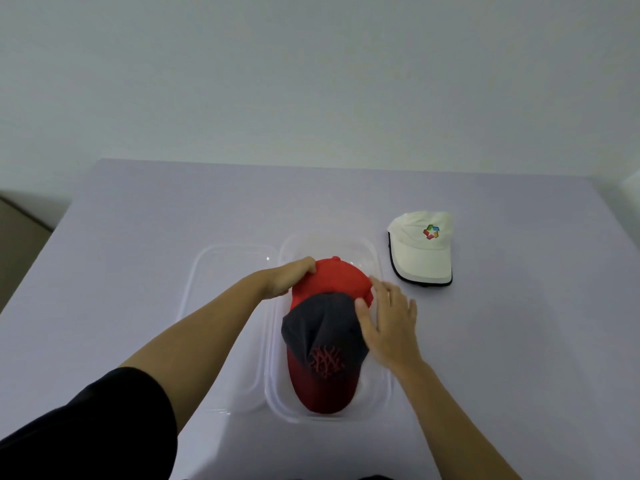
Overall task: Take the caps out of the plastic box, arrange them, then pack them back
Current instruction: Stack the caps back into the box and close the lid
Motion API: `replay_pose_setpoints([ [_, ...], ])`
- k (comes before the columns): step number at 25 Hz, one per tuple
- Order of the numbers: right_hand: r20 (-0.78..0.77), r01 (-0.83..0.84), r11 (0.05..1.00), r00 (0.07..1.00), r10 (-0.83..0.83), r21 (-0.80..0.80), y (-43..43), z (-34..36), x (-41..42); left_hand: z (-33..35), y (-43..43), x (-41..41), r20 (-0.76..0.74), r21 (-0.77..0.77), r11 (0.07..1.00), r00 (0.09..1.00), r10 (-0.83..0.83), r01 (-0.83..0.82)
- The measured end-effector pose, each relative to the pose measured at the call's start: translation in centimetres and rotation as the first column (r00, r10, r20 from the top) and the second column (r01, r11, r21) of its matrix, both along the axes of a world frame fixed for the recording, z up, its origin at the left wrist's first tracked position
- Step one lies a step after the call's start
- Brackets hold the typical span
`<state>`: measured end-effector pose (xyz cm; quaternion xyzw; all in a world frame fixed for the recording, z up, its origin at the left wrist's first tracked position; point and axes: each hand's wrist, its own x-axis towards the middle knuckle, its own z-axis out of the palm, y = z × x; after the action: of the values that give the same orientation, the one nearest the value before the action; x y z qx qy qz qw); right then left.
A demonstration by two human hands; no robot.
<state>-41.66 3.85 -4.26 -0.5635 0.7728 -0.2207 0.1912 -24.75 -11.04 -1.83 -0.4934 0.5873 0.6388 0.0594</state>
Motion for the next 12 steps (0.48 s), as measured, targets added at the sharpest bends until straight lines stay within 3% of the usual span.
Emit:
replay_pose_setpoints([
  [2, 0.013, -0.029, 0.993, 1.0, 0.028, 0.114, -2.3, 0.7, -1.6, 0.2, -0.2, -0.2, 0.053, -0.208, 0.975, 0.996, -0.073, 0.082],
  [5, 0.088, -0.213, 0.913, 0.977, 0.195, 0.347, -4.2, 1.5, -2.5, 0.1, -0.7, 0.3, 0.197, -0.409, 0.868, 0.956, -0.216, 0.28],
  [8, 0.024, -0.262, 0.883, 0.961, 0.275, 0.39, -4.3, 1.7, -2.6, -0.5, -0.5, 0.4, 0.383, -0.468, 0.741, 0.866, -0.321, 0.481],
  [10, -0.032, -0.233, 0.902, 0.964, 0.262, 0.364, -4.0, 1.4, -2.9, -0.5, 0.2, -0.1, 0.499, -0.526, 0.647, 0.816, -0.292, 0.553],
  [12, 0.036, -0.233, 0.923, 0.972, 0.233, 0.306, -3.8, 1.1, -3.3, -0.1, 0.6, 0.3, 0.426, -0.591, 0.651, 0.869, -0.25, 0.477],
])
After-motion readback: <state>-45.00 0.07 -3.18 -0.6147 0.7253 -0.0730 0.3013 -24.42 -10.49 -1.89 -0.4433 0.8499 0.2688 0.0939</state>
